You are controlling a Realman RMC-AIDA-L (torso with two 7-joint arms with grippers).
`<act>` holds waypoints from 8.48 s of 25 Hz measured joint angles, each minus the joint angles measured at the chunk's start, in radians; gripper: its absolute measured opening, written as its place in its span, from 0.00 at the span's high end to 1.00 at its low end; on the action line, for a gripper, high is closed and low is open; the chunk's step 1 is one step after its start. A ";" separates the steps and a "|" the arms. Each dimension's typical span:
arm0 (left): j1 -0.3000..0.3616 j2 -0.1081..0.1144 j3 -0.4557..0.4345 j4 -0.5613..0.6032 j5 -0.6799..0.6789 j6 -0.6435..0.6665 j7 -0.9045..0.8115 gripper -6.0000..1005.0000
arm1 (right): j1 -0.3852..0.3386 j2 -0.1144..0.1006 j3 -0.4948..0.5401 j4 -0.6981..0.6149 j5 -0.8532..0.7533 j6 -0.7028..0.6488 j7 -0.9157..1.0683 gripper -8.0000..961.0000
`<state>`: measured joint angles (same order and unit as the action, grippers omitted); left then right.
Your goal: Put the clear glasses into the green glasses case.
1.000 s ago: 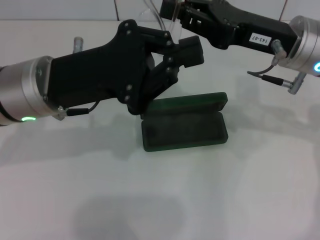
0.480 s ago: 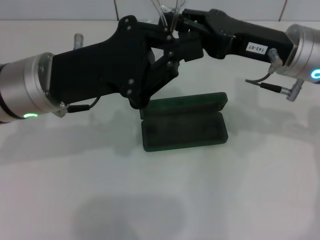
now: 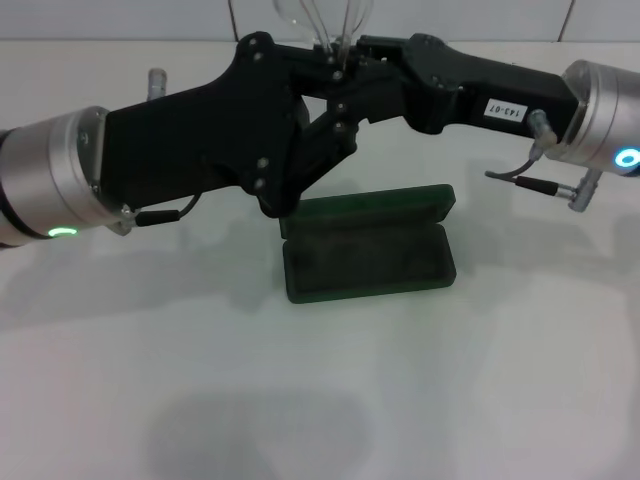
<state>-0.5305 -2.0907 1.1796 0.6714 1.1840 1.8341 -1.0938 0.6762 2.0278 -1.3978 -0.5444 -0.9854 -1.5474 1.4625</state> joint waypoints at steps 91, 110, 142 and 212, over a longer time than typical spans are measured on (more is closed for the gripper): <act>0.031 0.015 -0.007 -0.025 -0.047 0.004 0.016 0.95 | -0.019 -0.011 -0.095 -0.010 0.017 0.096 -0.029 0.89; 0.308 0.143 -0.251 -0.029 -0.029 0.089 -0.041 0.95 | -0.034 -0.047 0.072 -0.783 -0.834 0.079 0.593 0.89; 0.263 0.102 -0.285 0.013 0.533 0.142 0.079 0.95 | 0.321 0.000 -0.465 -0.742 -1.505 0.116 1.094 0.88; 0.231 0.093 -0.291 -0.042 0.606 0.130 0.167 0.94 | 0.415 0.000 -0.728 -0.599 -1.564 0.261 1.235 0.88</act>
<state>-0.2991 -1.9976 0.8890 0.6290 1.7901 1.9645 -0.9266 1.0916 2.0278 -2.1261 -1.1438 -2.5493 -1.2860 2.6971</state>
